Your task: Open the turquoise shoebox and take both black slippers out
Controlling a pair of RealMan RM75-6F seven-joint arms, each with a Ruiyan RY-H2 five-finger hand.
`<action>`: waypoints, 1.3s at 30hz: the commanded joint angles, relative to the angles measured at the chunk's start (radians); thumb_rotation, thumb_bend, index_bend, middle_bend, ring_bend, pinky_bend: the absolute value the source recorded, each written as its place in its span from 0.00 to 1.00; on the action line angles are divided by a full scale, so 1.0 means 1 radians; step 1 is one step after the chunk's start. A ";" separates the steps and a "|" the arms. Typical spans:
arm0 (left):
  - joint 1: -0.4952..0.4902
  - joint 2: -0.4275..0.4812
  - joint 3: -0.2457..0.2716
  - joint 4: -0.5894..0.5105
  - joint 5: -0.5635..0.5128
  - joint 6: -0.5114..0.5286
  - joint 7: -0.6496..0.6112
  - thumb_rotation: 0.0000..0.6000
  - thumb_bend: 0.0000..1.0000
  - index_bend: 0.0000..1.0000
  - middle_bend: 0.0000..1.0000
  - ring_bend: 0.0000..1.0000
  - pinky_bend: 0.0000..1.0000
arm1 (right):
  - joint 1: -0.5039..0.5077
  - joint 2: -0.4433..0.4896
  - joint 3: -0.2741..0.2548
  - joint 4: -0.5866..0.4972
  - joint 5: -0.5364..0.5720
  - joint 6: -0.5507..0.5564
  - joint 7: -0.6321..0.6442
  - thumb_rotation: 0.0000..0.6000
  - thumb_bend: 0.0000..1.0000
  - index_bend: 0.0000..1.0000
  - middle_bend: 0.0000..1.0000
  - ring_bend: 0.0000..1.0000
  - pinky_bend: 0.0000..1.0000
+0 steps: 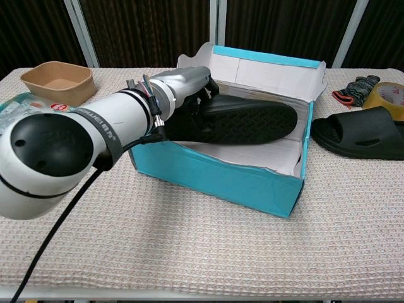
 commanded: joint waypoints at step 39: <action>0.453 0.400 0.047 -0.077 0.274 -0.020 -0.492 1.00 0.41 0.46 0.51 0.41 0.46 | -0.071 0.013 0.000 -0.001 -0.049 0.105 0.152 1.00 0.10 0.00 0.02 0.00 0.00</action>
